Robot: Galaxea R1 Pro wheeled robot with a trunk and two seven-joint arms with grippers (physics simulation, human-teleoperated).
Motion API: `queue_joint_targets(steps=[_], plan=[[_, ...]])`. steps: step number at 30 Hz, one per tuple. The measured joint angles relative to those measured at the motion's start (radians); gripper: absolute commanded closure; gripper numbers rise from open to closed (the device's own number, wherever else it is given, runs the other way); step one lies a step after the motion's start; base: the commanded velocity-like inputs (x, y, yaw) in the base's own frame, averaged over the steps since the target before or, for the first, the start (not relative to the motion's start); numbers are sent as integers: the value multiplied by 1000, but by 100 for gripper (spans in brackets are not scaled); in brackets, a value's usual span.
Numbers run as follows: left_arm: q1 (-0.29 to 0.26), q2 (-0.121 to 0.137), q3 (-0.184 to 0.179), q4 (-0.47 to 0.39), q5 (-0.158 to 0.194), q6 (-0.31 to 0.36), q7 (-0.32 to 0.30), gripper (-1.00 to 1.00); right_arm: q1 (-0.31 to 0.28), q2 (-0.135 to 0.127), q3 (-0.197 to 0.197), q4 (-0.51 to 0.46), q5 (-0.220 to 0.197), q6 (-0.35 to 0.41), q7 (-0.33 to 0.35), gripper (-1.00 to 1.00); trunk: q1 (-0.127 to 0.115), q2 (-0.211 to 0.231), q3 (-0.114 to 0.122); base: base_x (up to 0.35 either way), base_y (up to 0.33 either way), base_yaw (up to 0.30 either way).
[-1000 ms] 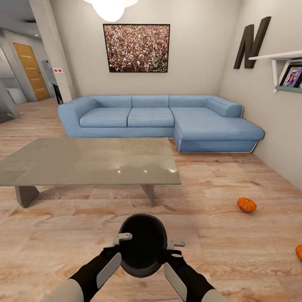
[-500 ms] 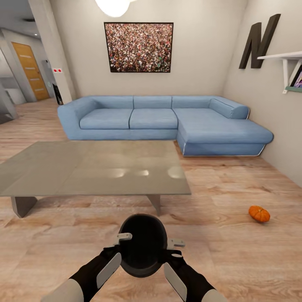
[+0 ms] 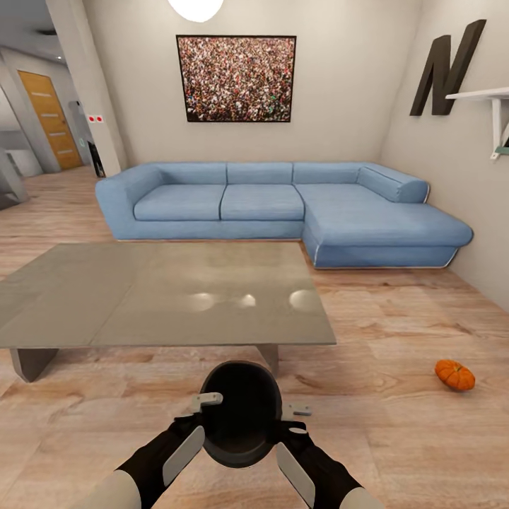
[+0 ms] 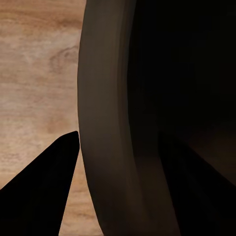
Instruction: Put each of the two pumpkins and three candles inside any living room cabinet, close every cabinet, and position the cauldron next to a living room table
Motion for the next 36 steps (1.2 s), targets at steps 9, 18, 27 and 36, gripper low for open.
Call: queue_joint_targets(steps=[9,18,27,36], plan=[[0,1,-2,-1,2,-1,1,100,0,0,0,-1,1,0,0,100,0,0,0,23,0,0],[0,1,-2,-2,1,-1,1,100,0,0,-2,0,4,0,3,100,8,-14,-6,0,0,0],[0,0,-1,-1,-1,0,1,100,0,0,-3,0,5,1,4,100,42,-77,-34,0,0,0],[0,0,-1,-1,-1,0,1,100,0,0,-3,0,5,1,4,100,77,-140,-63,0,0,0]])
